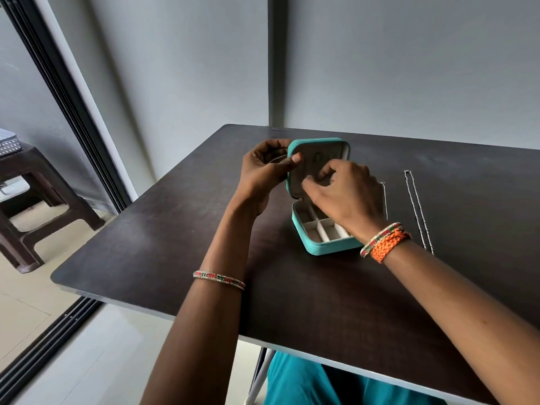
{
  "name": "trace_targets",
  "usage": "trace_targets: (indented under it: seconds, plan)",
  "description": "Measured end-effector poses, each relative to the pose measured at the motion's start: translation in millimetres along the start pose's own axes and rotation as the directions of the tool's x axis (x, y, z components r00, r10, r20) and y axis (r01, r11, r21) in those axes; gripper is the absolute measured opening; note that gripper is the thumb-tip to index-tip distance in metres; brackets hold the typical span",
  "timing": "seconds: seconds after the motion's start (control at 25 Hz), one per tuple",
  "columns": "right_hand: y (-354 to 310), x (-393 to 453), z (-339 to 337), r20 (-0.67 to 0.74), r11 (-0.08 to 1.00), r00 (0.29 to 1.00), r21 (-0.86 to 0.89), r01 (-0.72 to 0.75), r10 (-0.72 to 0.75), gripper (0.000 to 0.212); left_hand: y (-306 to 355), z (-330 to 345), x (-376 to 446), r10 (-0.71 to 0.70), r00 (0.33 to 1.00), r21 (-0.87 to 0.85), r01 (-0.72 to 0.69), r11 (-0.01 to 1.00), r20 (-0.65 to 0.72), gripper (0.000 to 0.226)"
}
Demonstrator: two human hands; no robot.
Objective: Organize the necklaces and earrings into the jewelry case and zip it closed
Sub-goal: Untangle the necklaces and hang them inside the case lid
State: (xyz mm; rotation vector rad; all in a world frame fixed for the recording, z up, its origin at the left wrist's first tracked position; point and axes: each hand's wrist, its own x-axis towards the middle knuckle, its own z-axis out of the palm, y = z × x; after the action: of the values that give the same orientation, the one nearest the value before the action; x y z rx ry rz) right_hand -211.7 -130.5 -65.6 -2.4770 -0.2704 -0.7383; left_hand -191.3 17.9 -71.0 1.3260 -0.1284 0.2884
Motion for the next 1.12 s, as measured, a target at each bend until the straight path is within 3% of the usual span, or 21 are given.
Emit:
trace_targets:
  seconds: [0.16,0.4,0.72,0.96,1.12]
  plan:
    - [3.7,-2.6,-4.5,-0.027,0.989,0.99,-0.038,0.14,-0.141,0.018,-1.4,-1.0,0.5,-0.016,1.0,-0.002,0.016,1.0,-0.008,0.019]
    - [-1.5,-3.2,1.1,0.108,0.959,0.953,0.012,0.283,-0.283,0.03,-1.8,-2.4,1.4,-0.011,1.0,-0.008,0.011,1.0,0.02,0.022]
    - [0.8,-3.9,4.4,0.168,0.969,0.955,0.02,0.245,-0.245,0.012,-1.6,-1.7,1.2,-0.008,1.0,-0.008,0.008,1.0,0.004,0.021]
    - [-0.6,-1.3,-0.5,0.005,0.975,0.981,0.115,0.19,-0.192,0.015,-0.1,-1.7,0.0,-0.016,1.0,-0.007,0.017,1.0,0.007,0.021]
    - [-1.1,-1.9,2.8,0.076,0.976,0.98,0.126,0.175,-0.186,0.02,0.5,-1.5,-0.7,-0.013,1.0,-0.009,0.013,1.0,0.019,0.021]
